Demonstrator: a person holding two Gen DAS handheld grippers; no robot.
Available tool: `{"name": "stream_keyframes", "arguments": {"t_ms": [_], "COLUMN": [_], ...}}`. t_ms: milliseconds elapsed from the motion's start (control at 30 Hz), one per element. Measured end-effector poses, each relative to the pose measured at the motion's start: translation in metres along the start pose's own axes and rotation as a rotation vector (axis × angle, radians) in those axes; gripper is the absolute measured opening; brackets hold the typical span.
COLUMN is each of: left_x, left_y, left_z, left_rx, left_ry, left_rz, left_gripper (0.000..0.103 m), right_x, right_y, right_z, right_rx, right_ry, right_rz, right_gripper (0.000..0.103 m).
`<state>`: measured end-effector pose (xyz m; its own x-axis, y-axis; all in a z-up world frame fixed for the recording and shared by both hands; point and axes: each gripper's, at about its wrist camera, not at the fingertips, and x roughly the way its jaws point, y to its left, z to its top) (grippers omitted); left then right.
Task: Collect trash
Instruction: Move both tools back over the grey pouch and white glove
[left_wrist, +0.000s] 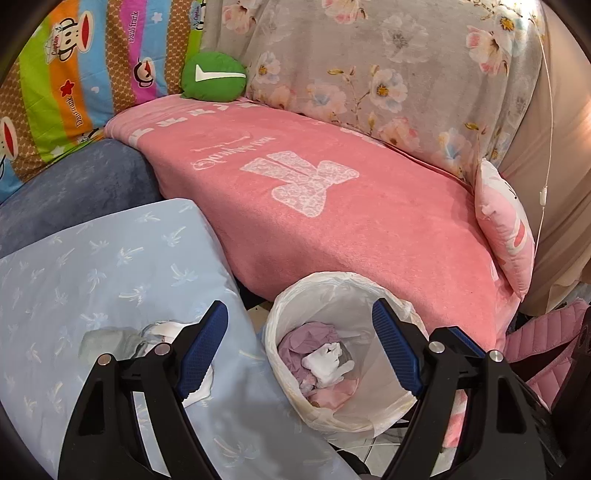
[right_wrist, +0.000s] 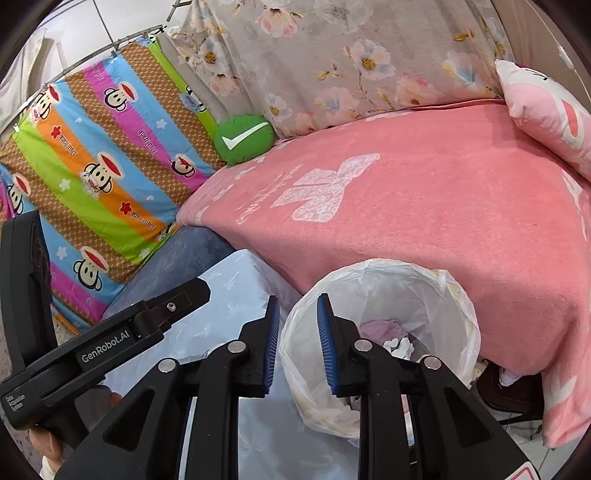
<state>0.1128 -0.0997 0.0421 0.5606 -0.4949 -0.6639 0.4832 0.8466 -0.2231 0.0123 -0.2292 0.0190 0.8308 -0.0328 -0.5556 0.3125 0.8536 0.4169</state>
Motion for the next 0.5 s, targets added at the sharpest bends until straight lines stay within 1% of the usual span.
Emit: {"name": "stream_keyframes", "arguments": {"t_ms": [200,267,500], "left_x": [-0.002,-0.003,-0.003], "left_y": [0.013,0.018,0.037], "left_z": [-0.003,-0.005,-0.013], "left_rx": [-0.023,-0.032,-0.067], "left_ry": [0.001,0.004,0.015], "left_rz": [0.018,0.026,0.053], "left_gripper": [0.077,0.077,0.077], "right_x": [0.006,0.007,0.015], "right_y": [0.014,0.020,0.038], "right_z": [-0.005,-0.007,-0.016], "right_rx": [-0.030,-0.043,-0.077], "right_ry": [0.020,0.024,0.051], "right_rz": [0.010,0.011,0.029], "right_gripper": [0.025,0.031,0.033]}}
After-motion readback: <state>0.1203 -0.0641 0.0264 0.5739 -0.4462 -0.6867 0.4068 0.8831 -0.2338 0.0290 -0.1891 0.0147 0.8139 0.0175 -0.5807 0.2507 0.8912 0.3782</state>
